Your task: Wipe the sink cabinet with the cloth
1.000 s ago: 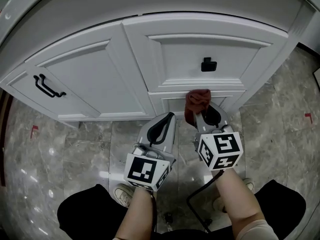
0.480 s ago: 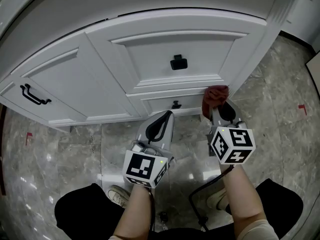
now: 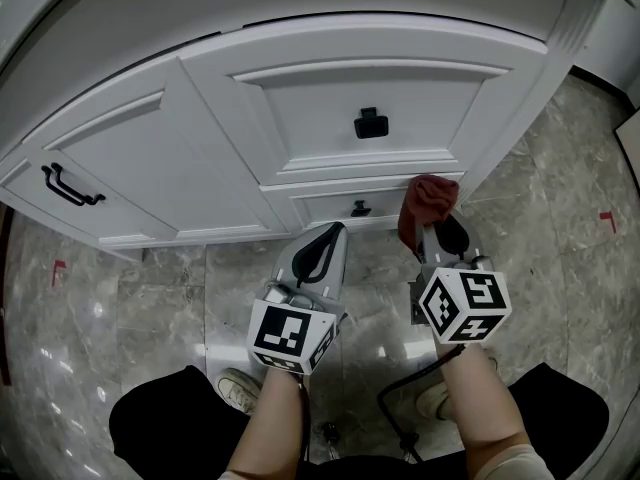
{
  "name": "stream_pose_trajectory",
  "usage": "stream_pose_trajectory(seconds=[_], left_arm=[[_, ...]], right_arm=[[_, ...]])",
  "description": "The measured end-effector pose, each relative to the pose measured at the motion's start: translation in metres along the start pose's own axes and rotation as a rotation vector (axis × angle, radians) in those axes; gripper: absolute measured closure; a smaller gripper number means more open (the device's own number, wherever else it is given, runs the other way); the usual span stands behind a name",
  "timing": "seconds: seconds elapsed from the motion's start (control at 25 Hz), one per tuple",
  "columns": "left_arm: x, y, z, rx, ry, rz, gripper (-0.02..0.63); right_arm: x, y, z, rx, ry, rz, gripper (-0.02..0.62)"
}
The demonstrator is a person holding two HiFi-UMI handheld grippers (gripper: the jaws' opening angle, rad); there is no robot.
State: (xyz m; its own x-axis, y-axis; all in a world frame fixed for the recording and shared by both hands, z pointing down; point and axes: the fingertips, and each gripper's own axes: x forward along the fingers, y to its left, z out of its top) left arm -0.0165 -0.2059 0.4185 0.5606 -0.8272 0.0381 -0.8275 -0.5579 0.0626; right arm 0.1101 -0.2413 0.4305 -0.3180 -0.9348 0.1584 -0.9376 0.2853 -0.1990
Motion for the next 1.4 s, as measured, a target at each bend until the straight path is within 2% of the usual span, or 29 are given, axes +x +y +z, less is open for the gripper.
stream_pose_trajectory(seconds=[0.24,0.36,0.52,0.72,0.88,1.24,1.4], left_arm=[[-0.029,0.044,-0.002,-0.014,-0.007,0.090,0.606],[-0.046,0.066,-0.002,0.005,-0.005,0.136,0.606],[-0.068,0.092,-0.003,-0.009,-0.008,0.191,0.606],[-0.084,0.109,-0.014,-0.014,0.015,0.224,0.606],[-0.085,0.111,-0.016,-0.021,0.024,0.224,0.606],[-0.070,0.091,-0.023,0.002,0.044,0.175,0.606],[-0.063,0.085,-0.026,0.004,0.051,0.161,0.606]], right_arm=[[0.017,0.104,-0.029,-0.012,0.036,0.223,0.517],[0.031,0.143,-0.048,-0.015,0.069,0.288,0.517],[0.051,0.174,-0.064,-0.032,0.096,0.334,0.517],[0.068,0.191,-0.072,-0.024,0.094,0.330,0.517],[0.073,0.188,-0.072,-0.035,0.080,0.295,0.517],[0.070,0.135,-0.082,0.075,0.125,0.169,0.517],[0.068,0.122,-0.079,0.066,0.123,0.140,0.518]])
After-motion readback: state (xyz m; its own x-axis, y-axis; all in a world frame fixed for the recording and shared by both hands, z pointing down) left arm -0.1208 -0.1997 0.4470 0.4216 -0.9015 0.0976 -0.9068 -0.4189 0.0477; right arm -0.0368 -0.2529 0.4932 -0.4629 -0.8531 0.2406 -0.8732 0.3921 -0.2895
